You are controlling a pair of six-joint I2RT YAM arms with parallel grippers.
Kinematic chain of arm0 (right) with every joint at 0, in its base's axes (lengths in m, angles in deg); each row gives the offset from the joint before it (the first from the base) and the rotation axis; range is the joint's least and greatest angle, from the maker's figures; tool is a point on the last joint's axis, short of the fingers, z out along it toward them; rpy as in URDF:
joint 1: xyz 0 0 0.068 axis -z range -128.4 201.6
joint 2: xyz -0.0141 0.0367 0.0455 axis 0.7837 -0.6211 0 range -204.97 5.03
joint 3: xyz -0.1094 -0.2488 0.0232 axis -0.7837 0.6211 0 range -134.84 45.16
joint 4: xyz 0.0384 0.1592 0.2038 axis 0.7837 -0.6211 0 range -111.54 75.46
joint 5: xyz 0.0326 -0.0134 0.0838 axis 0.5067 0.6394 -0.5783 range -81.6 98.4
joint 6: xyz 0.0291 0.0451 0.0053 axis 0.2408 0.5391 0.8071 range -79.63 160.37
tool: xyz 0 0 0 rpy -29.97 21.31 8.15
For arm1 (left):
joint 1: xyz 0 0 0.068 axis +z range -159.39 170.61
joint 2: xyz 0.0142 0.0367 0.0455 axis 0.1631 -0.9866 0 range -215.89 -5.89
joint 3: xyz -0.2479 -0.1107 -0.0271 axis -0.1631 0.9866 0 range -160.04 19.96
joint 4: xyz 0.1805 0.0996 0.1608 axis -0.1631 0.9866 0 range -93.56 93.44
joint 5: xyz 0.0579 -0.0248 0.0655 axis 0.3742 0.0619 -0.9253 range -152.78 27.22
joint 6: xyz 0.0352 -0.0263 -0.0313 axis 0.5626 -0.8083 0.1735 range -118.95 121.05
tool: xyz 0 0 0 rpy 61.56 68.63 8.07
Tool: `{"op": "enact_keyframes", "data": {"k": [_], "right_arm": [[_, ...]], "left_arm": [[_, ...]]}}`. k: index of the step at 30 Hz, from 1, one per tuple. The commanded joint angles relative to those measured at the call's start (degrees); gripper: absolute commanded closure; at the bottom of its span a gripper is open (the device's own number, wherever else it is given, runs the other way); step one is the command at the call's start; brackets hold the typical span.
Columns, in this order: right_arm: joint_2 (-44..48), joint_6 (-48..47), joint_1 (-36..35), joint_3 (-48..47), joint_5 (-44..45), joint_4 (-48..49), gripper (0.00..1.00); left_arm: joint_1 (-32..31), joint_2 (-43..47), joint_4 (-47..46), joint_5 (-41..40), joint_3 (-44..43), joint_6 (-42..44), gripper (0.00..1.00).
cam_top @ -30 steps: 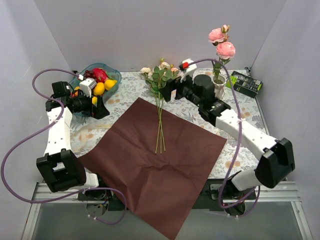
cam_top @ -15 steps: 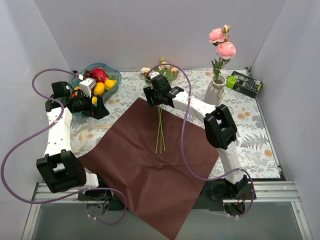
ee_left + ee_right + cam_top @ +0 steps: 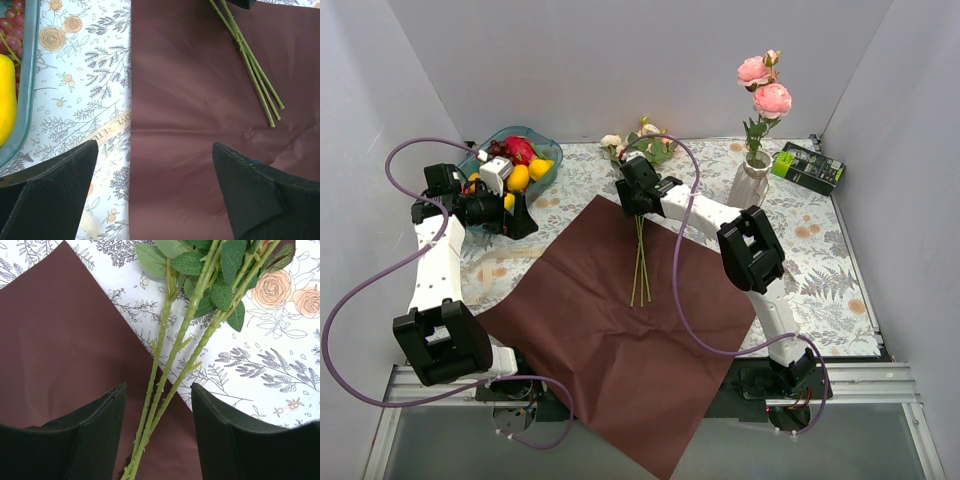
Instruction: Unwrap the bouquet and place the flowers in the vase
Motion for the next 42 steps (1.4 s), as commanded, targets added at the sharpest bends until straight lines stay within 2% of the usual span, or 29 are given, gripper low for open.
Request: {"op": "enact_keyframes", "data": {"k": [1, 14, 21, 27, 31, 36, 42], "right_arm": [[-2.2, 0.32, 0.8, -2.88, 0.89, 2.51, 0.4], [-7.31, -0.29, 3.09, -9.56, -2.1, 2.08, 0.52], [-4.93, -0.56, 3.18, -5.87, -1.92, 4.62, 0.53], [-5.55, -0.29, 3.17, -6.66, -2.19, 4.27, 0.66], [-5.99, -0.29, 3.17, -6.75, -2.63, 4.19, 0.66], [-7.13, 0.06, 3.17, -7.19, -3.15, 3.31, 0.6], [-9.24, 1.55, 3.09, -8.59, -4.91, 1.11, 0.62]], "left_arm": [[-0.21, 1.71, -1.11, -0.94, 0.6, 1.61, 0.02], [-0.21, 1.88, -1.46, -1.48, 2.27, 1.97, 0.02], [-0.12, 1.36, -1.9, -1.12, 2.97, 1.79, 0.02], [-0.21, 1.27, -1.9, -0.86, 2.97, 1.79, 0.02], [-0.21, 1.35, -1.9, -0.95, 3.06, 1.79, 0.02], [-0.21, 1.27, -1.98, -1.03, 3.15, 1.88, 0.02], [-0.21, 1.53, -1.72, -1.03, 3.41, 2.05, 0.02]]}}
